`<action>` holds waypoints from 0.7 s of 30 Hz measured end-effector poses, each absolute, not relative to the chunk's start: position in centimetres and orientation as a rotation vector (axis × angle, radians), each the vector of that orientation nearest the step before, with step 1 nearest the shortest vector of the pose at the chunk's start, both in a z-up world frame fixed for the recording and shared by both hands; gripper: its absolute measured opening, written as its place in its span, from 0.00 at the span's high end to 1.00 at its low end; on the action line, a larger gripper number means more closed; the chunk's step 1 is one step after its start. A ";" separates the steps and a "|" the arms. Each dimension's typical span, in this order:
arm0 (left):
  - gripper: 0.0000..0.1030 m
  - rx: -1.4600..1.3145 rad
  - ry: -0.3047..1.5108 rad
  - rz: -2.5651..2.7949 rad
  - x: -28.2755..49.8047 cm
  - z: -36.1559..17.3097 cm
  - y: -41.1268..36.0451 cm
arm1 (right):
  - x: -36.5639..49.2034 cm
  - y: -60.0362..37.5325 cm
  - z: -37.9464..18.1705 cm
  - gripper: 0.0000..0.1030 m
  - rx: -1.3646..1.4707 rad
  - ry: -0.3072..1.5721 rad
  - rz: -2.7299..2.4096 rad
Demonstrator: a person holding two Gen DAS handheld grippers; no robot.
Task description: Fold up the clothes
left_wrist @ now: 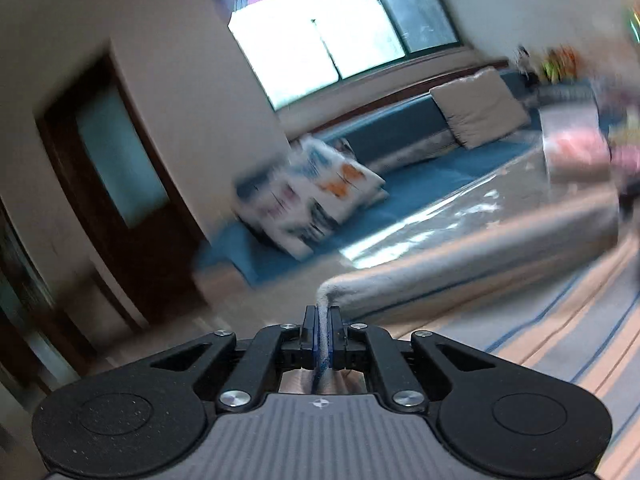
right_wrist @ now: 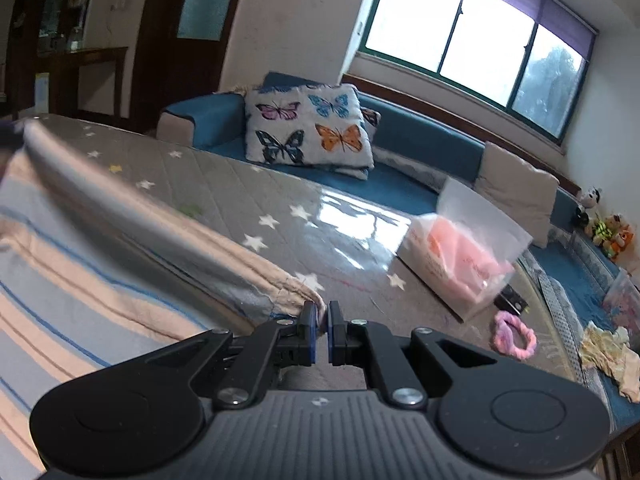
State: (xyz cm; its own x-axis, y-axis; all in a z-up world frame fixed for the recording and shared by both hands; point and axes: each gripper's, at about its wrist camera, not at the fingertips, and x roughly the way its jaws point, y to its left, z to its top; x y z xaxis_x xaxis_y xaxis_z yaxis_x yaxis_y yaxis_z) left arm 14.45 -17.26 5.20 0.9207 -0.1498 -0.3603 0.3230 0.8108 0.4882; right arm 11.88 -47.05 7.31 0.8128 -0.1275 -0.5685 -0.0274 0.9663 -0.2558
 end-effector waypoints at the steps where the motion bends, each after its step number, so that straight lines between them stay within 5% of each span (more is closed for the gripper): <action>1: 0.93 0.630 0.293 -0.284 13.5 4.5 -17.8 | 12.0 -46.7 7.2 0.96 -0.264 0.621 -0.051; 8: 0.91 0.504 0.575 -0.568 11.1 1.0 -16.9 | 12.5 -47.0 6.5 0.96 -0.268 0.654 -0.062; 19: 0.91 0.216 0.628 -0.369 16.8 4.0 -11.3 | 12.8 -47.5 5.8 0.95 -0.260 0.678 -0.072; 21: 0.80 0.209 0.689 -0.392 18.2 3.1 -11.2 | 12.8 -47.4 5.7 0.95 -0.259 0.682 -0.071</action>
State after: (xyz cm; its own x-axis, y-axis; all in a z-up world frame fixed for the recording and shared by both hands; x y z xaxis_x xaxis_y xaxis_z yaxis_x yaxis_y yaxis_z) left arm 18.15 -11.18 3.11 0.7034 -0.2812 -0.6528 0.4174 0.9068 0.0590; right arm 12.82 -47.44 5.65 0.7756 -0.1496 -0.6133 -0.0194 0.9654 -0.2600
